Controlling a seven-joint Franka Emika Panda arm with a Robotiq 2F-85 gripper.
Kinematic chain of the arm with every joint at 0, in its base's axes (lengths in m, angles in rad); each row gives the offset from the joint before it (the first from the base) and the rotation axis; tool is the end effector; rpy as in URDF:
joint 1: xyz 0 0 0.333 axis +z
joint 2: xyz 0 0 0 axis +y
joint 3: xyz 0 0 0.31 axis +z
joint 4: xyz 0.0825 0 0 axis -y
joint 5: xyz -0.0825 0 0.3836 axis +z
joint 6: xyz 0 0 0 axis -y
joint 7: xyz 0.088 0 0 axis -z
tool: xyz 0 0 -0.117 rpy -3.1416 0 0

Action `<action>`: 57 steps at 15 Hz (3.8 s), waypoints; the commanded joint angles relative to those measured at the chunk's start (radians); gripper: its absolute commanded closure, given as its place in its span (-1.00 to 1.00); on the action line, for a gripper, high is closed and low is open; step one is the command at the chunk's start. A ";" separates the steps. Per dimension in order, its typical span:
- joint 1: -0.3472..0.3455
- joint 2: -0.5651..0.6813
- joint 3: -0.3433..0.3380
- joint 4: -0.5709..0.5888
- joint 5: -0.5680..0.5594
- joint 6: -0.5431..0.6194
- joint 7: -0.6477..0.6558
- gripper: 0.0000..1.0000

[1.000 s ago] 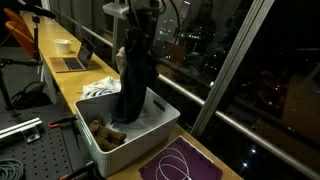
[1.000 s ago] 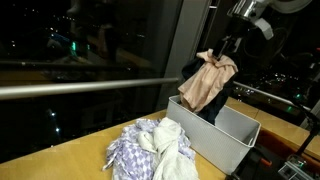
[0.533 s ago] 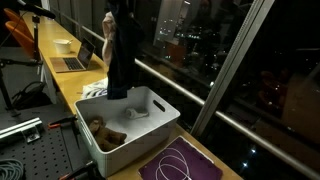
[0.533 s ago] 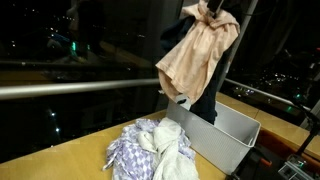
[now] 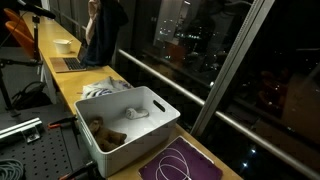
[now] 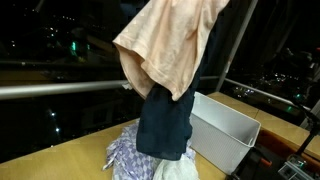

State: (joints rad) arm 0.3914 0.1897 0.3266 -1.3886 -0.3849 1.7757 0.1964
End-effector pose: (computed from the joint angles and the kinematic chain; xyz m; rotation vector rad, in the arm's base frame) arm 0.5118 0.3716 0.6146 2.7940 0.7872 0.4796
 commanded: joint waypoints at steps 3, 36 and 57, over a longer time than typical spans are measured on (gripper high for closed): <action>0.070 0.187 -0.034 0.246 -0.011 -0.108 -0.011 0.88; -0.375 0.062 -0.343 -0.949 0.149 0.812 -0.053 -1.00; -0.418 0.152 -0.342 -1.062 0.330 0.981 -0.163 1.00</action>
State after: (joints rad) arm -0.0116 0.4007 -0.0276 -2.4539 -0.0918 2.8127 0.0743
